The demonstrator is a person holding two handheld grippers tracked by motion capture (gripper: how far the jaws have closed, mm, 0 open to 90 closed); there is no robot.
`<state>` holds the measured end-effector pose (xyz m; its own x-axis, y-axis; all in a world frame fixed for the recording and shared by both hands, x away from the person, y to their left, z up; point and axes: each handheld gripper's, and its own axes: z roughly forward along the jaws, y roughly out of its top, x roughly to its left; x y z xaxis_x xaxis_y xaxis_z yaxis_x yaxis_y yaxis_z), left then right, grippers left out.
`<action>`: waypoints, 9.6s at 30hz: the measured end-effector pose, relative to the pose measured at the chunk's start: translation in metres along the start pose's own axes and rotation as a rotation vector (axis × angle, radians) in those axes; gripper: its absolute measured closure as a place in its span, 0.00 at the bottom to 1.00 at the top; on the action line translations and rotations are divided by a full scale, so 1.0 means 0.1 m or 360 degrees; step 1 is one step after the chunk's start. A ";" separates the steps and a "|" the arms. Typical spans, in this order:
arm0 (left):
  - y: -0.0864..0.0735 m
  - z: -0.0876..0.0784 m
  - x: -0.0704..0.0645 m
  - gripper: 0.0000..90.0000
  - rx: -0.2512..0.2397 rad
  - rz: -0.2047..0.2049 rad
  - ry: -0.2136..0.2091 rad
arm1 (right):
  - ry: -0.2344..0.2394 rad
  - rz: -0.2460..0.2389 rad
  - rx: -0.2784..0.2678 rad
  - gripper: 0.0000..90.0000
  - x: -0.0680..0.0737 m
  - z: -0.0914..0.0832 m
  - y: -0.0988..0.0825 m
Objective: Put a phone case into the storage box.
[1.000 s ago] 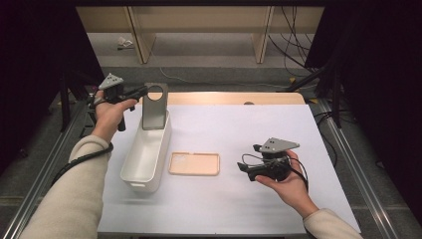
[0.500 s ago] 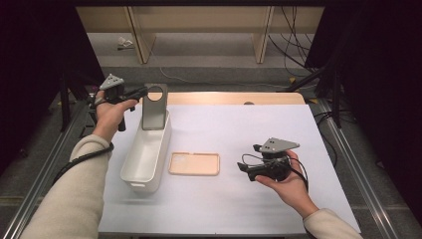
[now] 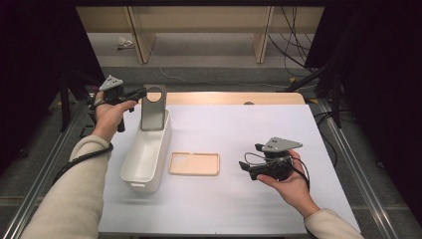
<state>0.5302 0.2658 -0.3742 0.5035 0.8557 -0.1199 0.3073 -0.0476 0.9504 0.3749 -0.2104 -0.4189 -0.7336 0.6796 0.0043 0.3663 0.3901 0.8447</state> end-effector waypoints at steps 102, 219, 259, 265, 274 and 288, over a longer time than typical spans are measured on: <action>-0.24 0.19 0.11 0.87 0.0226 -0.0016 0.0062 | -0.0069 0.0121 -0.0079 0.18 -0.22 -0.33 -0.15; -0.52 -0.69 -1.56 0.18 0.0326 0.0191 -0.0191 | -0.0057 0.0147 -0.0080 0.18 -0.24 -0.29 -0.13; -0.65 -0.20 -2.25 1.00 0.0586 0.0133 -0.0251 | -0.0080 0.0155 -0.0103 0.18 -0.25 -0.35 -0.13; -0.82 0.11 -2.44 1.00 0.0740 0.0142 -0.0239 | -0.0076 0.0150 -0.0097 0.18 -0.25 -0.34 -0.13; -0.98 0.34 -2.52 1.00 0.0859 0.0114 -0.0215 | -0.0072 0.0155 -0.0096 0.18 -0.26 -0.34 -0.13; -1.14 0.51 -2.52 1.00 0.0954 0.0098 -0.0182 | -0.0069 0.0155 -0.0096 0.18 -0.26 -0.33 -0.13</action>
<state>0.4095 0.0298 -0.4673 0.6079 0.7831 -0.1315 0.6589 -0.4051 0.6338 0.3697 -0.2537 -0.4124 -0.6704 0.7391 0.0657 0.3986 0.2841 0.8720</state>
